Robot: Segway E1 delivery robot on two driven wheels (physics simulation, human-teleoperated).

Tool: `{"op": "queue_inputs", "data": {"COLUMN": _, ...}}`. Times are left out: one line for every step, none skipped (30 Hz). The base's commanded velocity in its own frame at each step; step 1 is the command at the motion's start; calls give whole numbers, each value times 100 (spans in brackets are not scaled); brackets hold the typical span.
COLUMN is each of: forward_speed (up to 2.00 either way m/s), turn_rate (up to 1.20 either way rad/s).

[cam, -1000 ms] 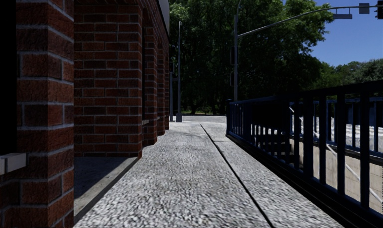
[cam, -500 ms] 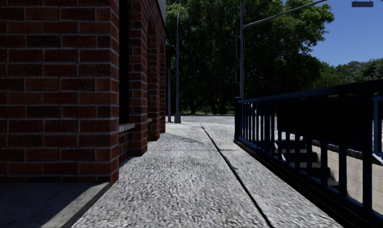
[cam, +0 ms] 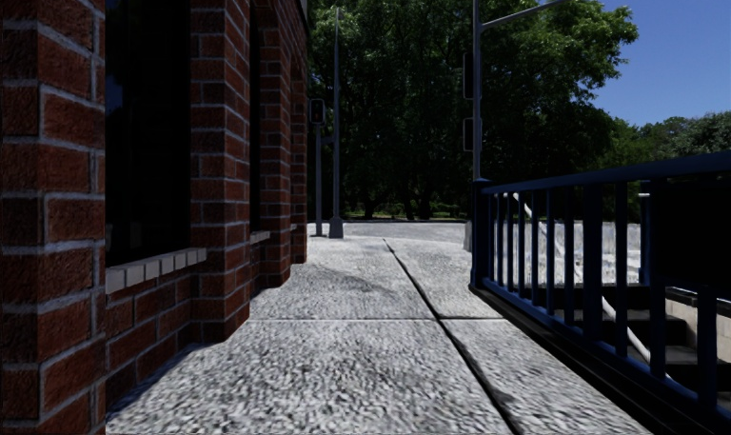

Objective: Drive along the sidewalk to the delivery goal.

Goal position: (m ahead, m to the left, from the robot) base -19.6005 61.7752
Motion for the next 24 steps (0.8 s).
{"op": "queue_inputs", "data": {"forward_speed": 200, "turn_rate": 0}}
{"op": "queue_inputs", "data": {"forward_speed": 200, "turn_rate": 0}}
{"op": "queue_inputs", "data": {"forward_speed": 200, "turn_rate": 0}}
{"op": "queue_inputs", "data": {"forward_speed": 200, "turn_rate": 0}}
{"op": "queue_inputs", "data": {"forward_speed": 200, "turn_rate": 0}}
{"op": "queue_inputs", "data": {"forward_speed": 200, "turn_rate": 0}}
{"op": "queue_inputs", "data": {"forward_speed": 200, "turn_rate": 0}}
{"op": "queue_inputs", "data": {"forward_speed": 200, "turn_rate": 0}}
{"op": "queue_inputs", "data": {"forward_speed": 200, "turn_rate": 0}}
{"op": "queue_inputs", "data": {"forward_speed": 200, "turn_rate": 0}}
{"op": "queue_inputs", "data": {"forward_speed": 200, "turn_rate": 0}}
{"op": "queue_inputs", "data": {"forward_speed": 200, "turn_rate": 0}}
{"op": "queue_inputs", "data": {"forward_speed": 200, "turn_rate": 0}}
{"op": "queue_inputs", "data": {"forward_speed": 200, "turn_rate": 0}}
{"op": "queue_inputs", "data": {"forward_speed": 200, "turn_rate": 0}}
{"op": "queue_inputs", "data": {"forward_speed": 200, "turn_rate": 0}}
{"op": "queue_inputs", "data": {"forward_speed": 200, "turn_rate": 0}}
{"op": "queue_inputs", "data": {"forward_speed": 200, "turn_rate": 0}}
{"op": "queue_inputs", "data": {"forward_speed": 200, "turn_rate": 0}}
{"op": "queue_inputs", "data": {"forward_speed": 200, "turn_rate": 0}}
{"op": "queue_inputs", "data": {"forward_speed": 200, "turn_rate": 0}}
{"op": "queue_inputs", "data": {"forward_speed": 200, "turn_rate": 0}}
{"op": "queue_inputs", "data": {"forward_speed": 200, "turn_rate": 0}}
{"op": "queue_inputs", "data": {"forward_speed": 200, "turn_rate": 0}}
